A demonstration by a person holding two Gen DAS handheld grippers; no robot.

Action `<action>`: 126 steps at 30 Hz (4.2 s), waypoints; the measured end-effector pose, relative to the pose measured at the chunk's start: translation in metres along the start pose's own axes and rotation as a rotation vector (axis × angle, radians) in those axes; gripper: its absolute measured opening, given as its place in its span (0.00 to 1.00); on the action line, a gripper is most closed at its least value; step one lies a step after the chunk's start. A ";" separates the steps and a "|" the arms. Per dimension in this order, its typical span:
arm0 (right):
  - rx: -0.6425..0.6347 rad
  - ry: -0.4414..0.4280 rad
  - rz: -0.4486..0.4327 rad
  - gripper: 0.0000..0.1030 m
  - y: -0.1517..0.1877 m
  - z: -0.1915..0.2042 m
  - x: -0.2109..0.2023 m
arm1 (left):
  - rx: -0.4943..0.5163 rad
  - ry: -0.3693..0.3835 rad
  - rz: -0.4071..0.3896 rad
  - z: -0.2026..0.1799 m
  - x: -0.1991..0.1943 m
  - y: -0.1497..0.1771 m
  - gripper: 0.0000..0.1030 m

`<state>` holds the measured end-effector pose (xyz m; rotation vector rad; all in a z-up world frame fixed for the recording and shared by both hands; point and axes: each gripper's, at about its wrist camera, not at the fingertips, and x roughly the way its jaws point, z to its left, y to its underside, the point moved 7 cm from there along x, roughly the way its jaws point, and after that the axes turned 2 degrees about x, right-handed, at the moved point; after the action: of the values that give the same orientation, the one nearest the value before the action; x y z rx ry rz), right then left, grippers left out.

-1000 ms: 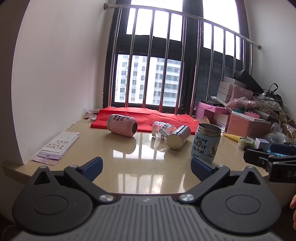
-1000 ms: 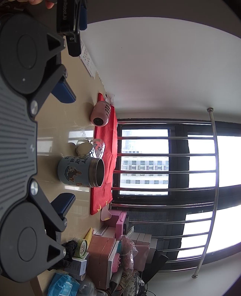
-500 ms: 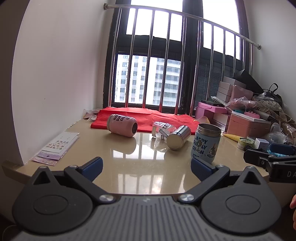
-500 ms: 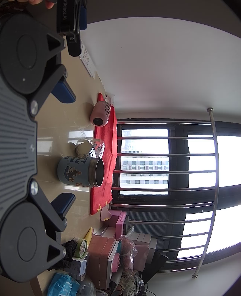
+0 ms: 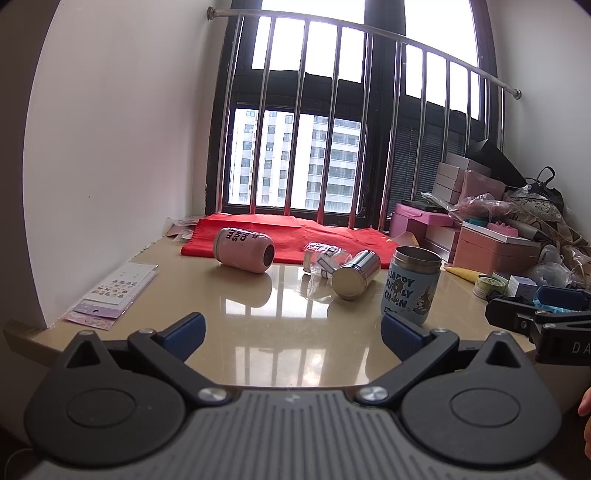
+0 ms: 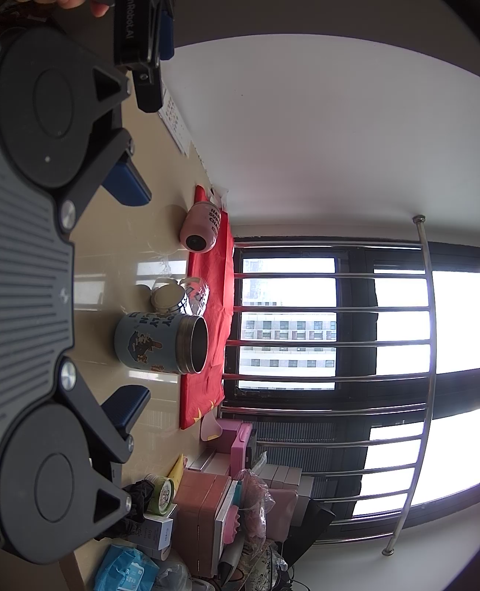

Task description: Flip cup upright

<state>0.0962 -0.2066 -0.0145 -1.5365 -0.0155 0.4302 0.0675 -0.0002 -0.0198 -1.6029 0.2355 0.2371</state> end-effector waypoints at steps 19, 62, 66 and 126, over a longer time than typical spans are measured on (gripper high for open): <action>0.002 -0.001 0.012 1.00 0.001 -0.001 0.005 | -0.006 0.001 0.018 0.000 0.008 0.000 1.00; 0.187 0.001 0.334 1.00 -0.108 -0.161 0.245 | 0.418 0.238 0.826 -0.113 0.426 -0.093 0.80; 0.227 0.000 0.386 1.00 -0.094 -0.176 0.261 | 0.414 0.250 0.885 -0.122 0.445 -0.077 0.76; 0.155 -0.072 0.358 1.00 -0.095 -0.055 0.155 | 0.247 0.096 0.891 -0.002 0.285 0.004 0.62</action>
<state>0.2794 -0.2137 0.0346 -1.3710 0.2352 0.7535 0.3384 -0.0044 -0.1076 -1.1773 1.0135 0.7787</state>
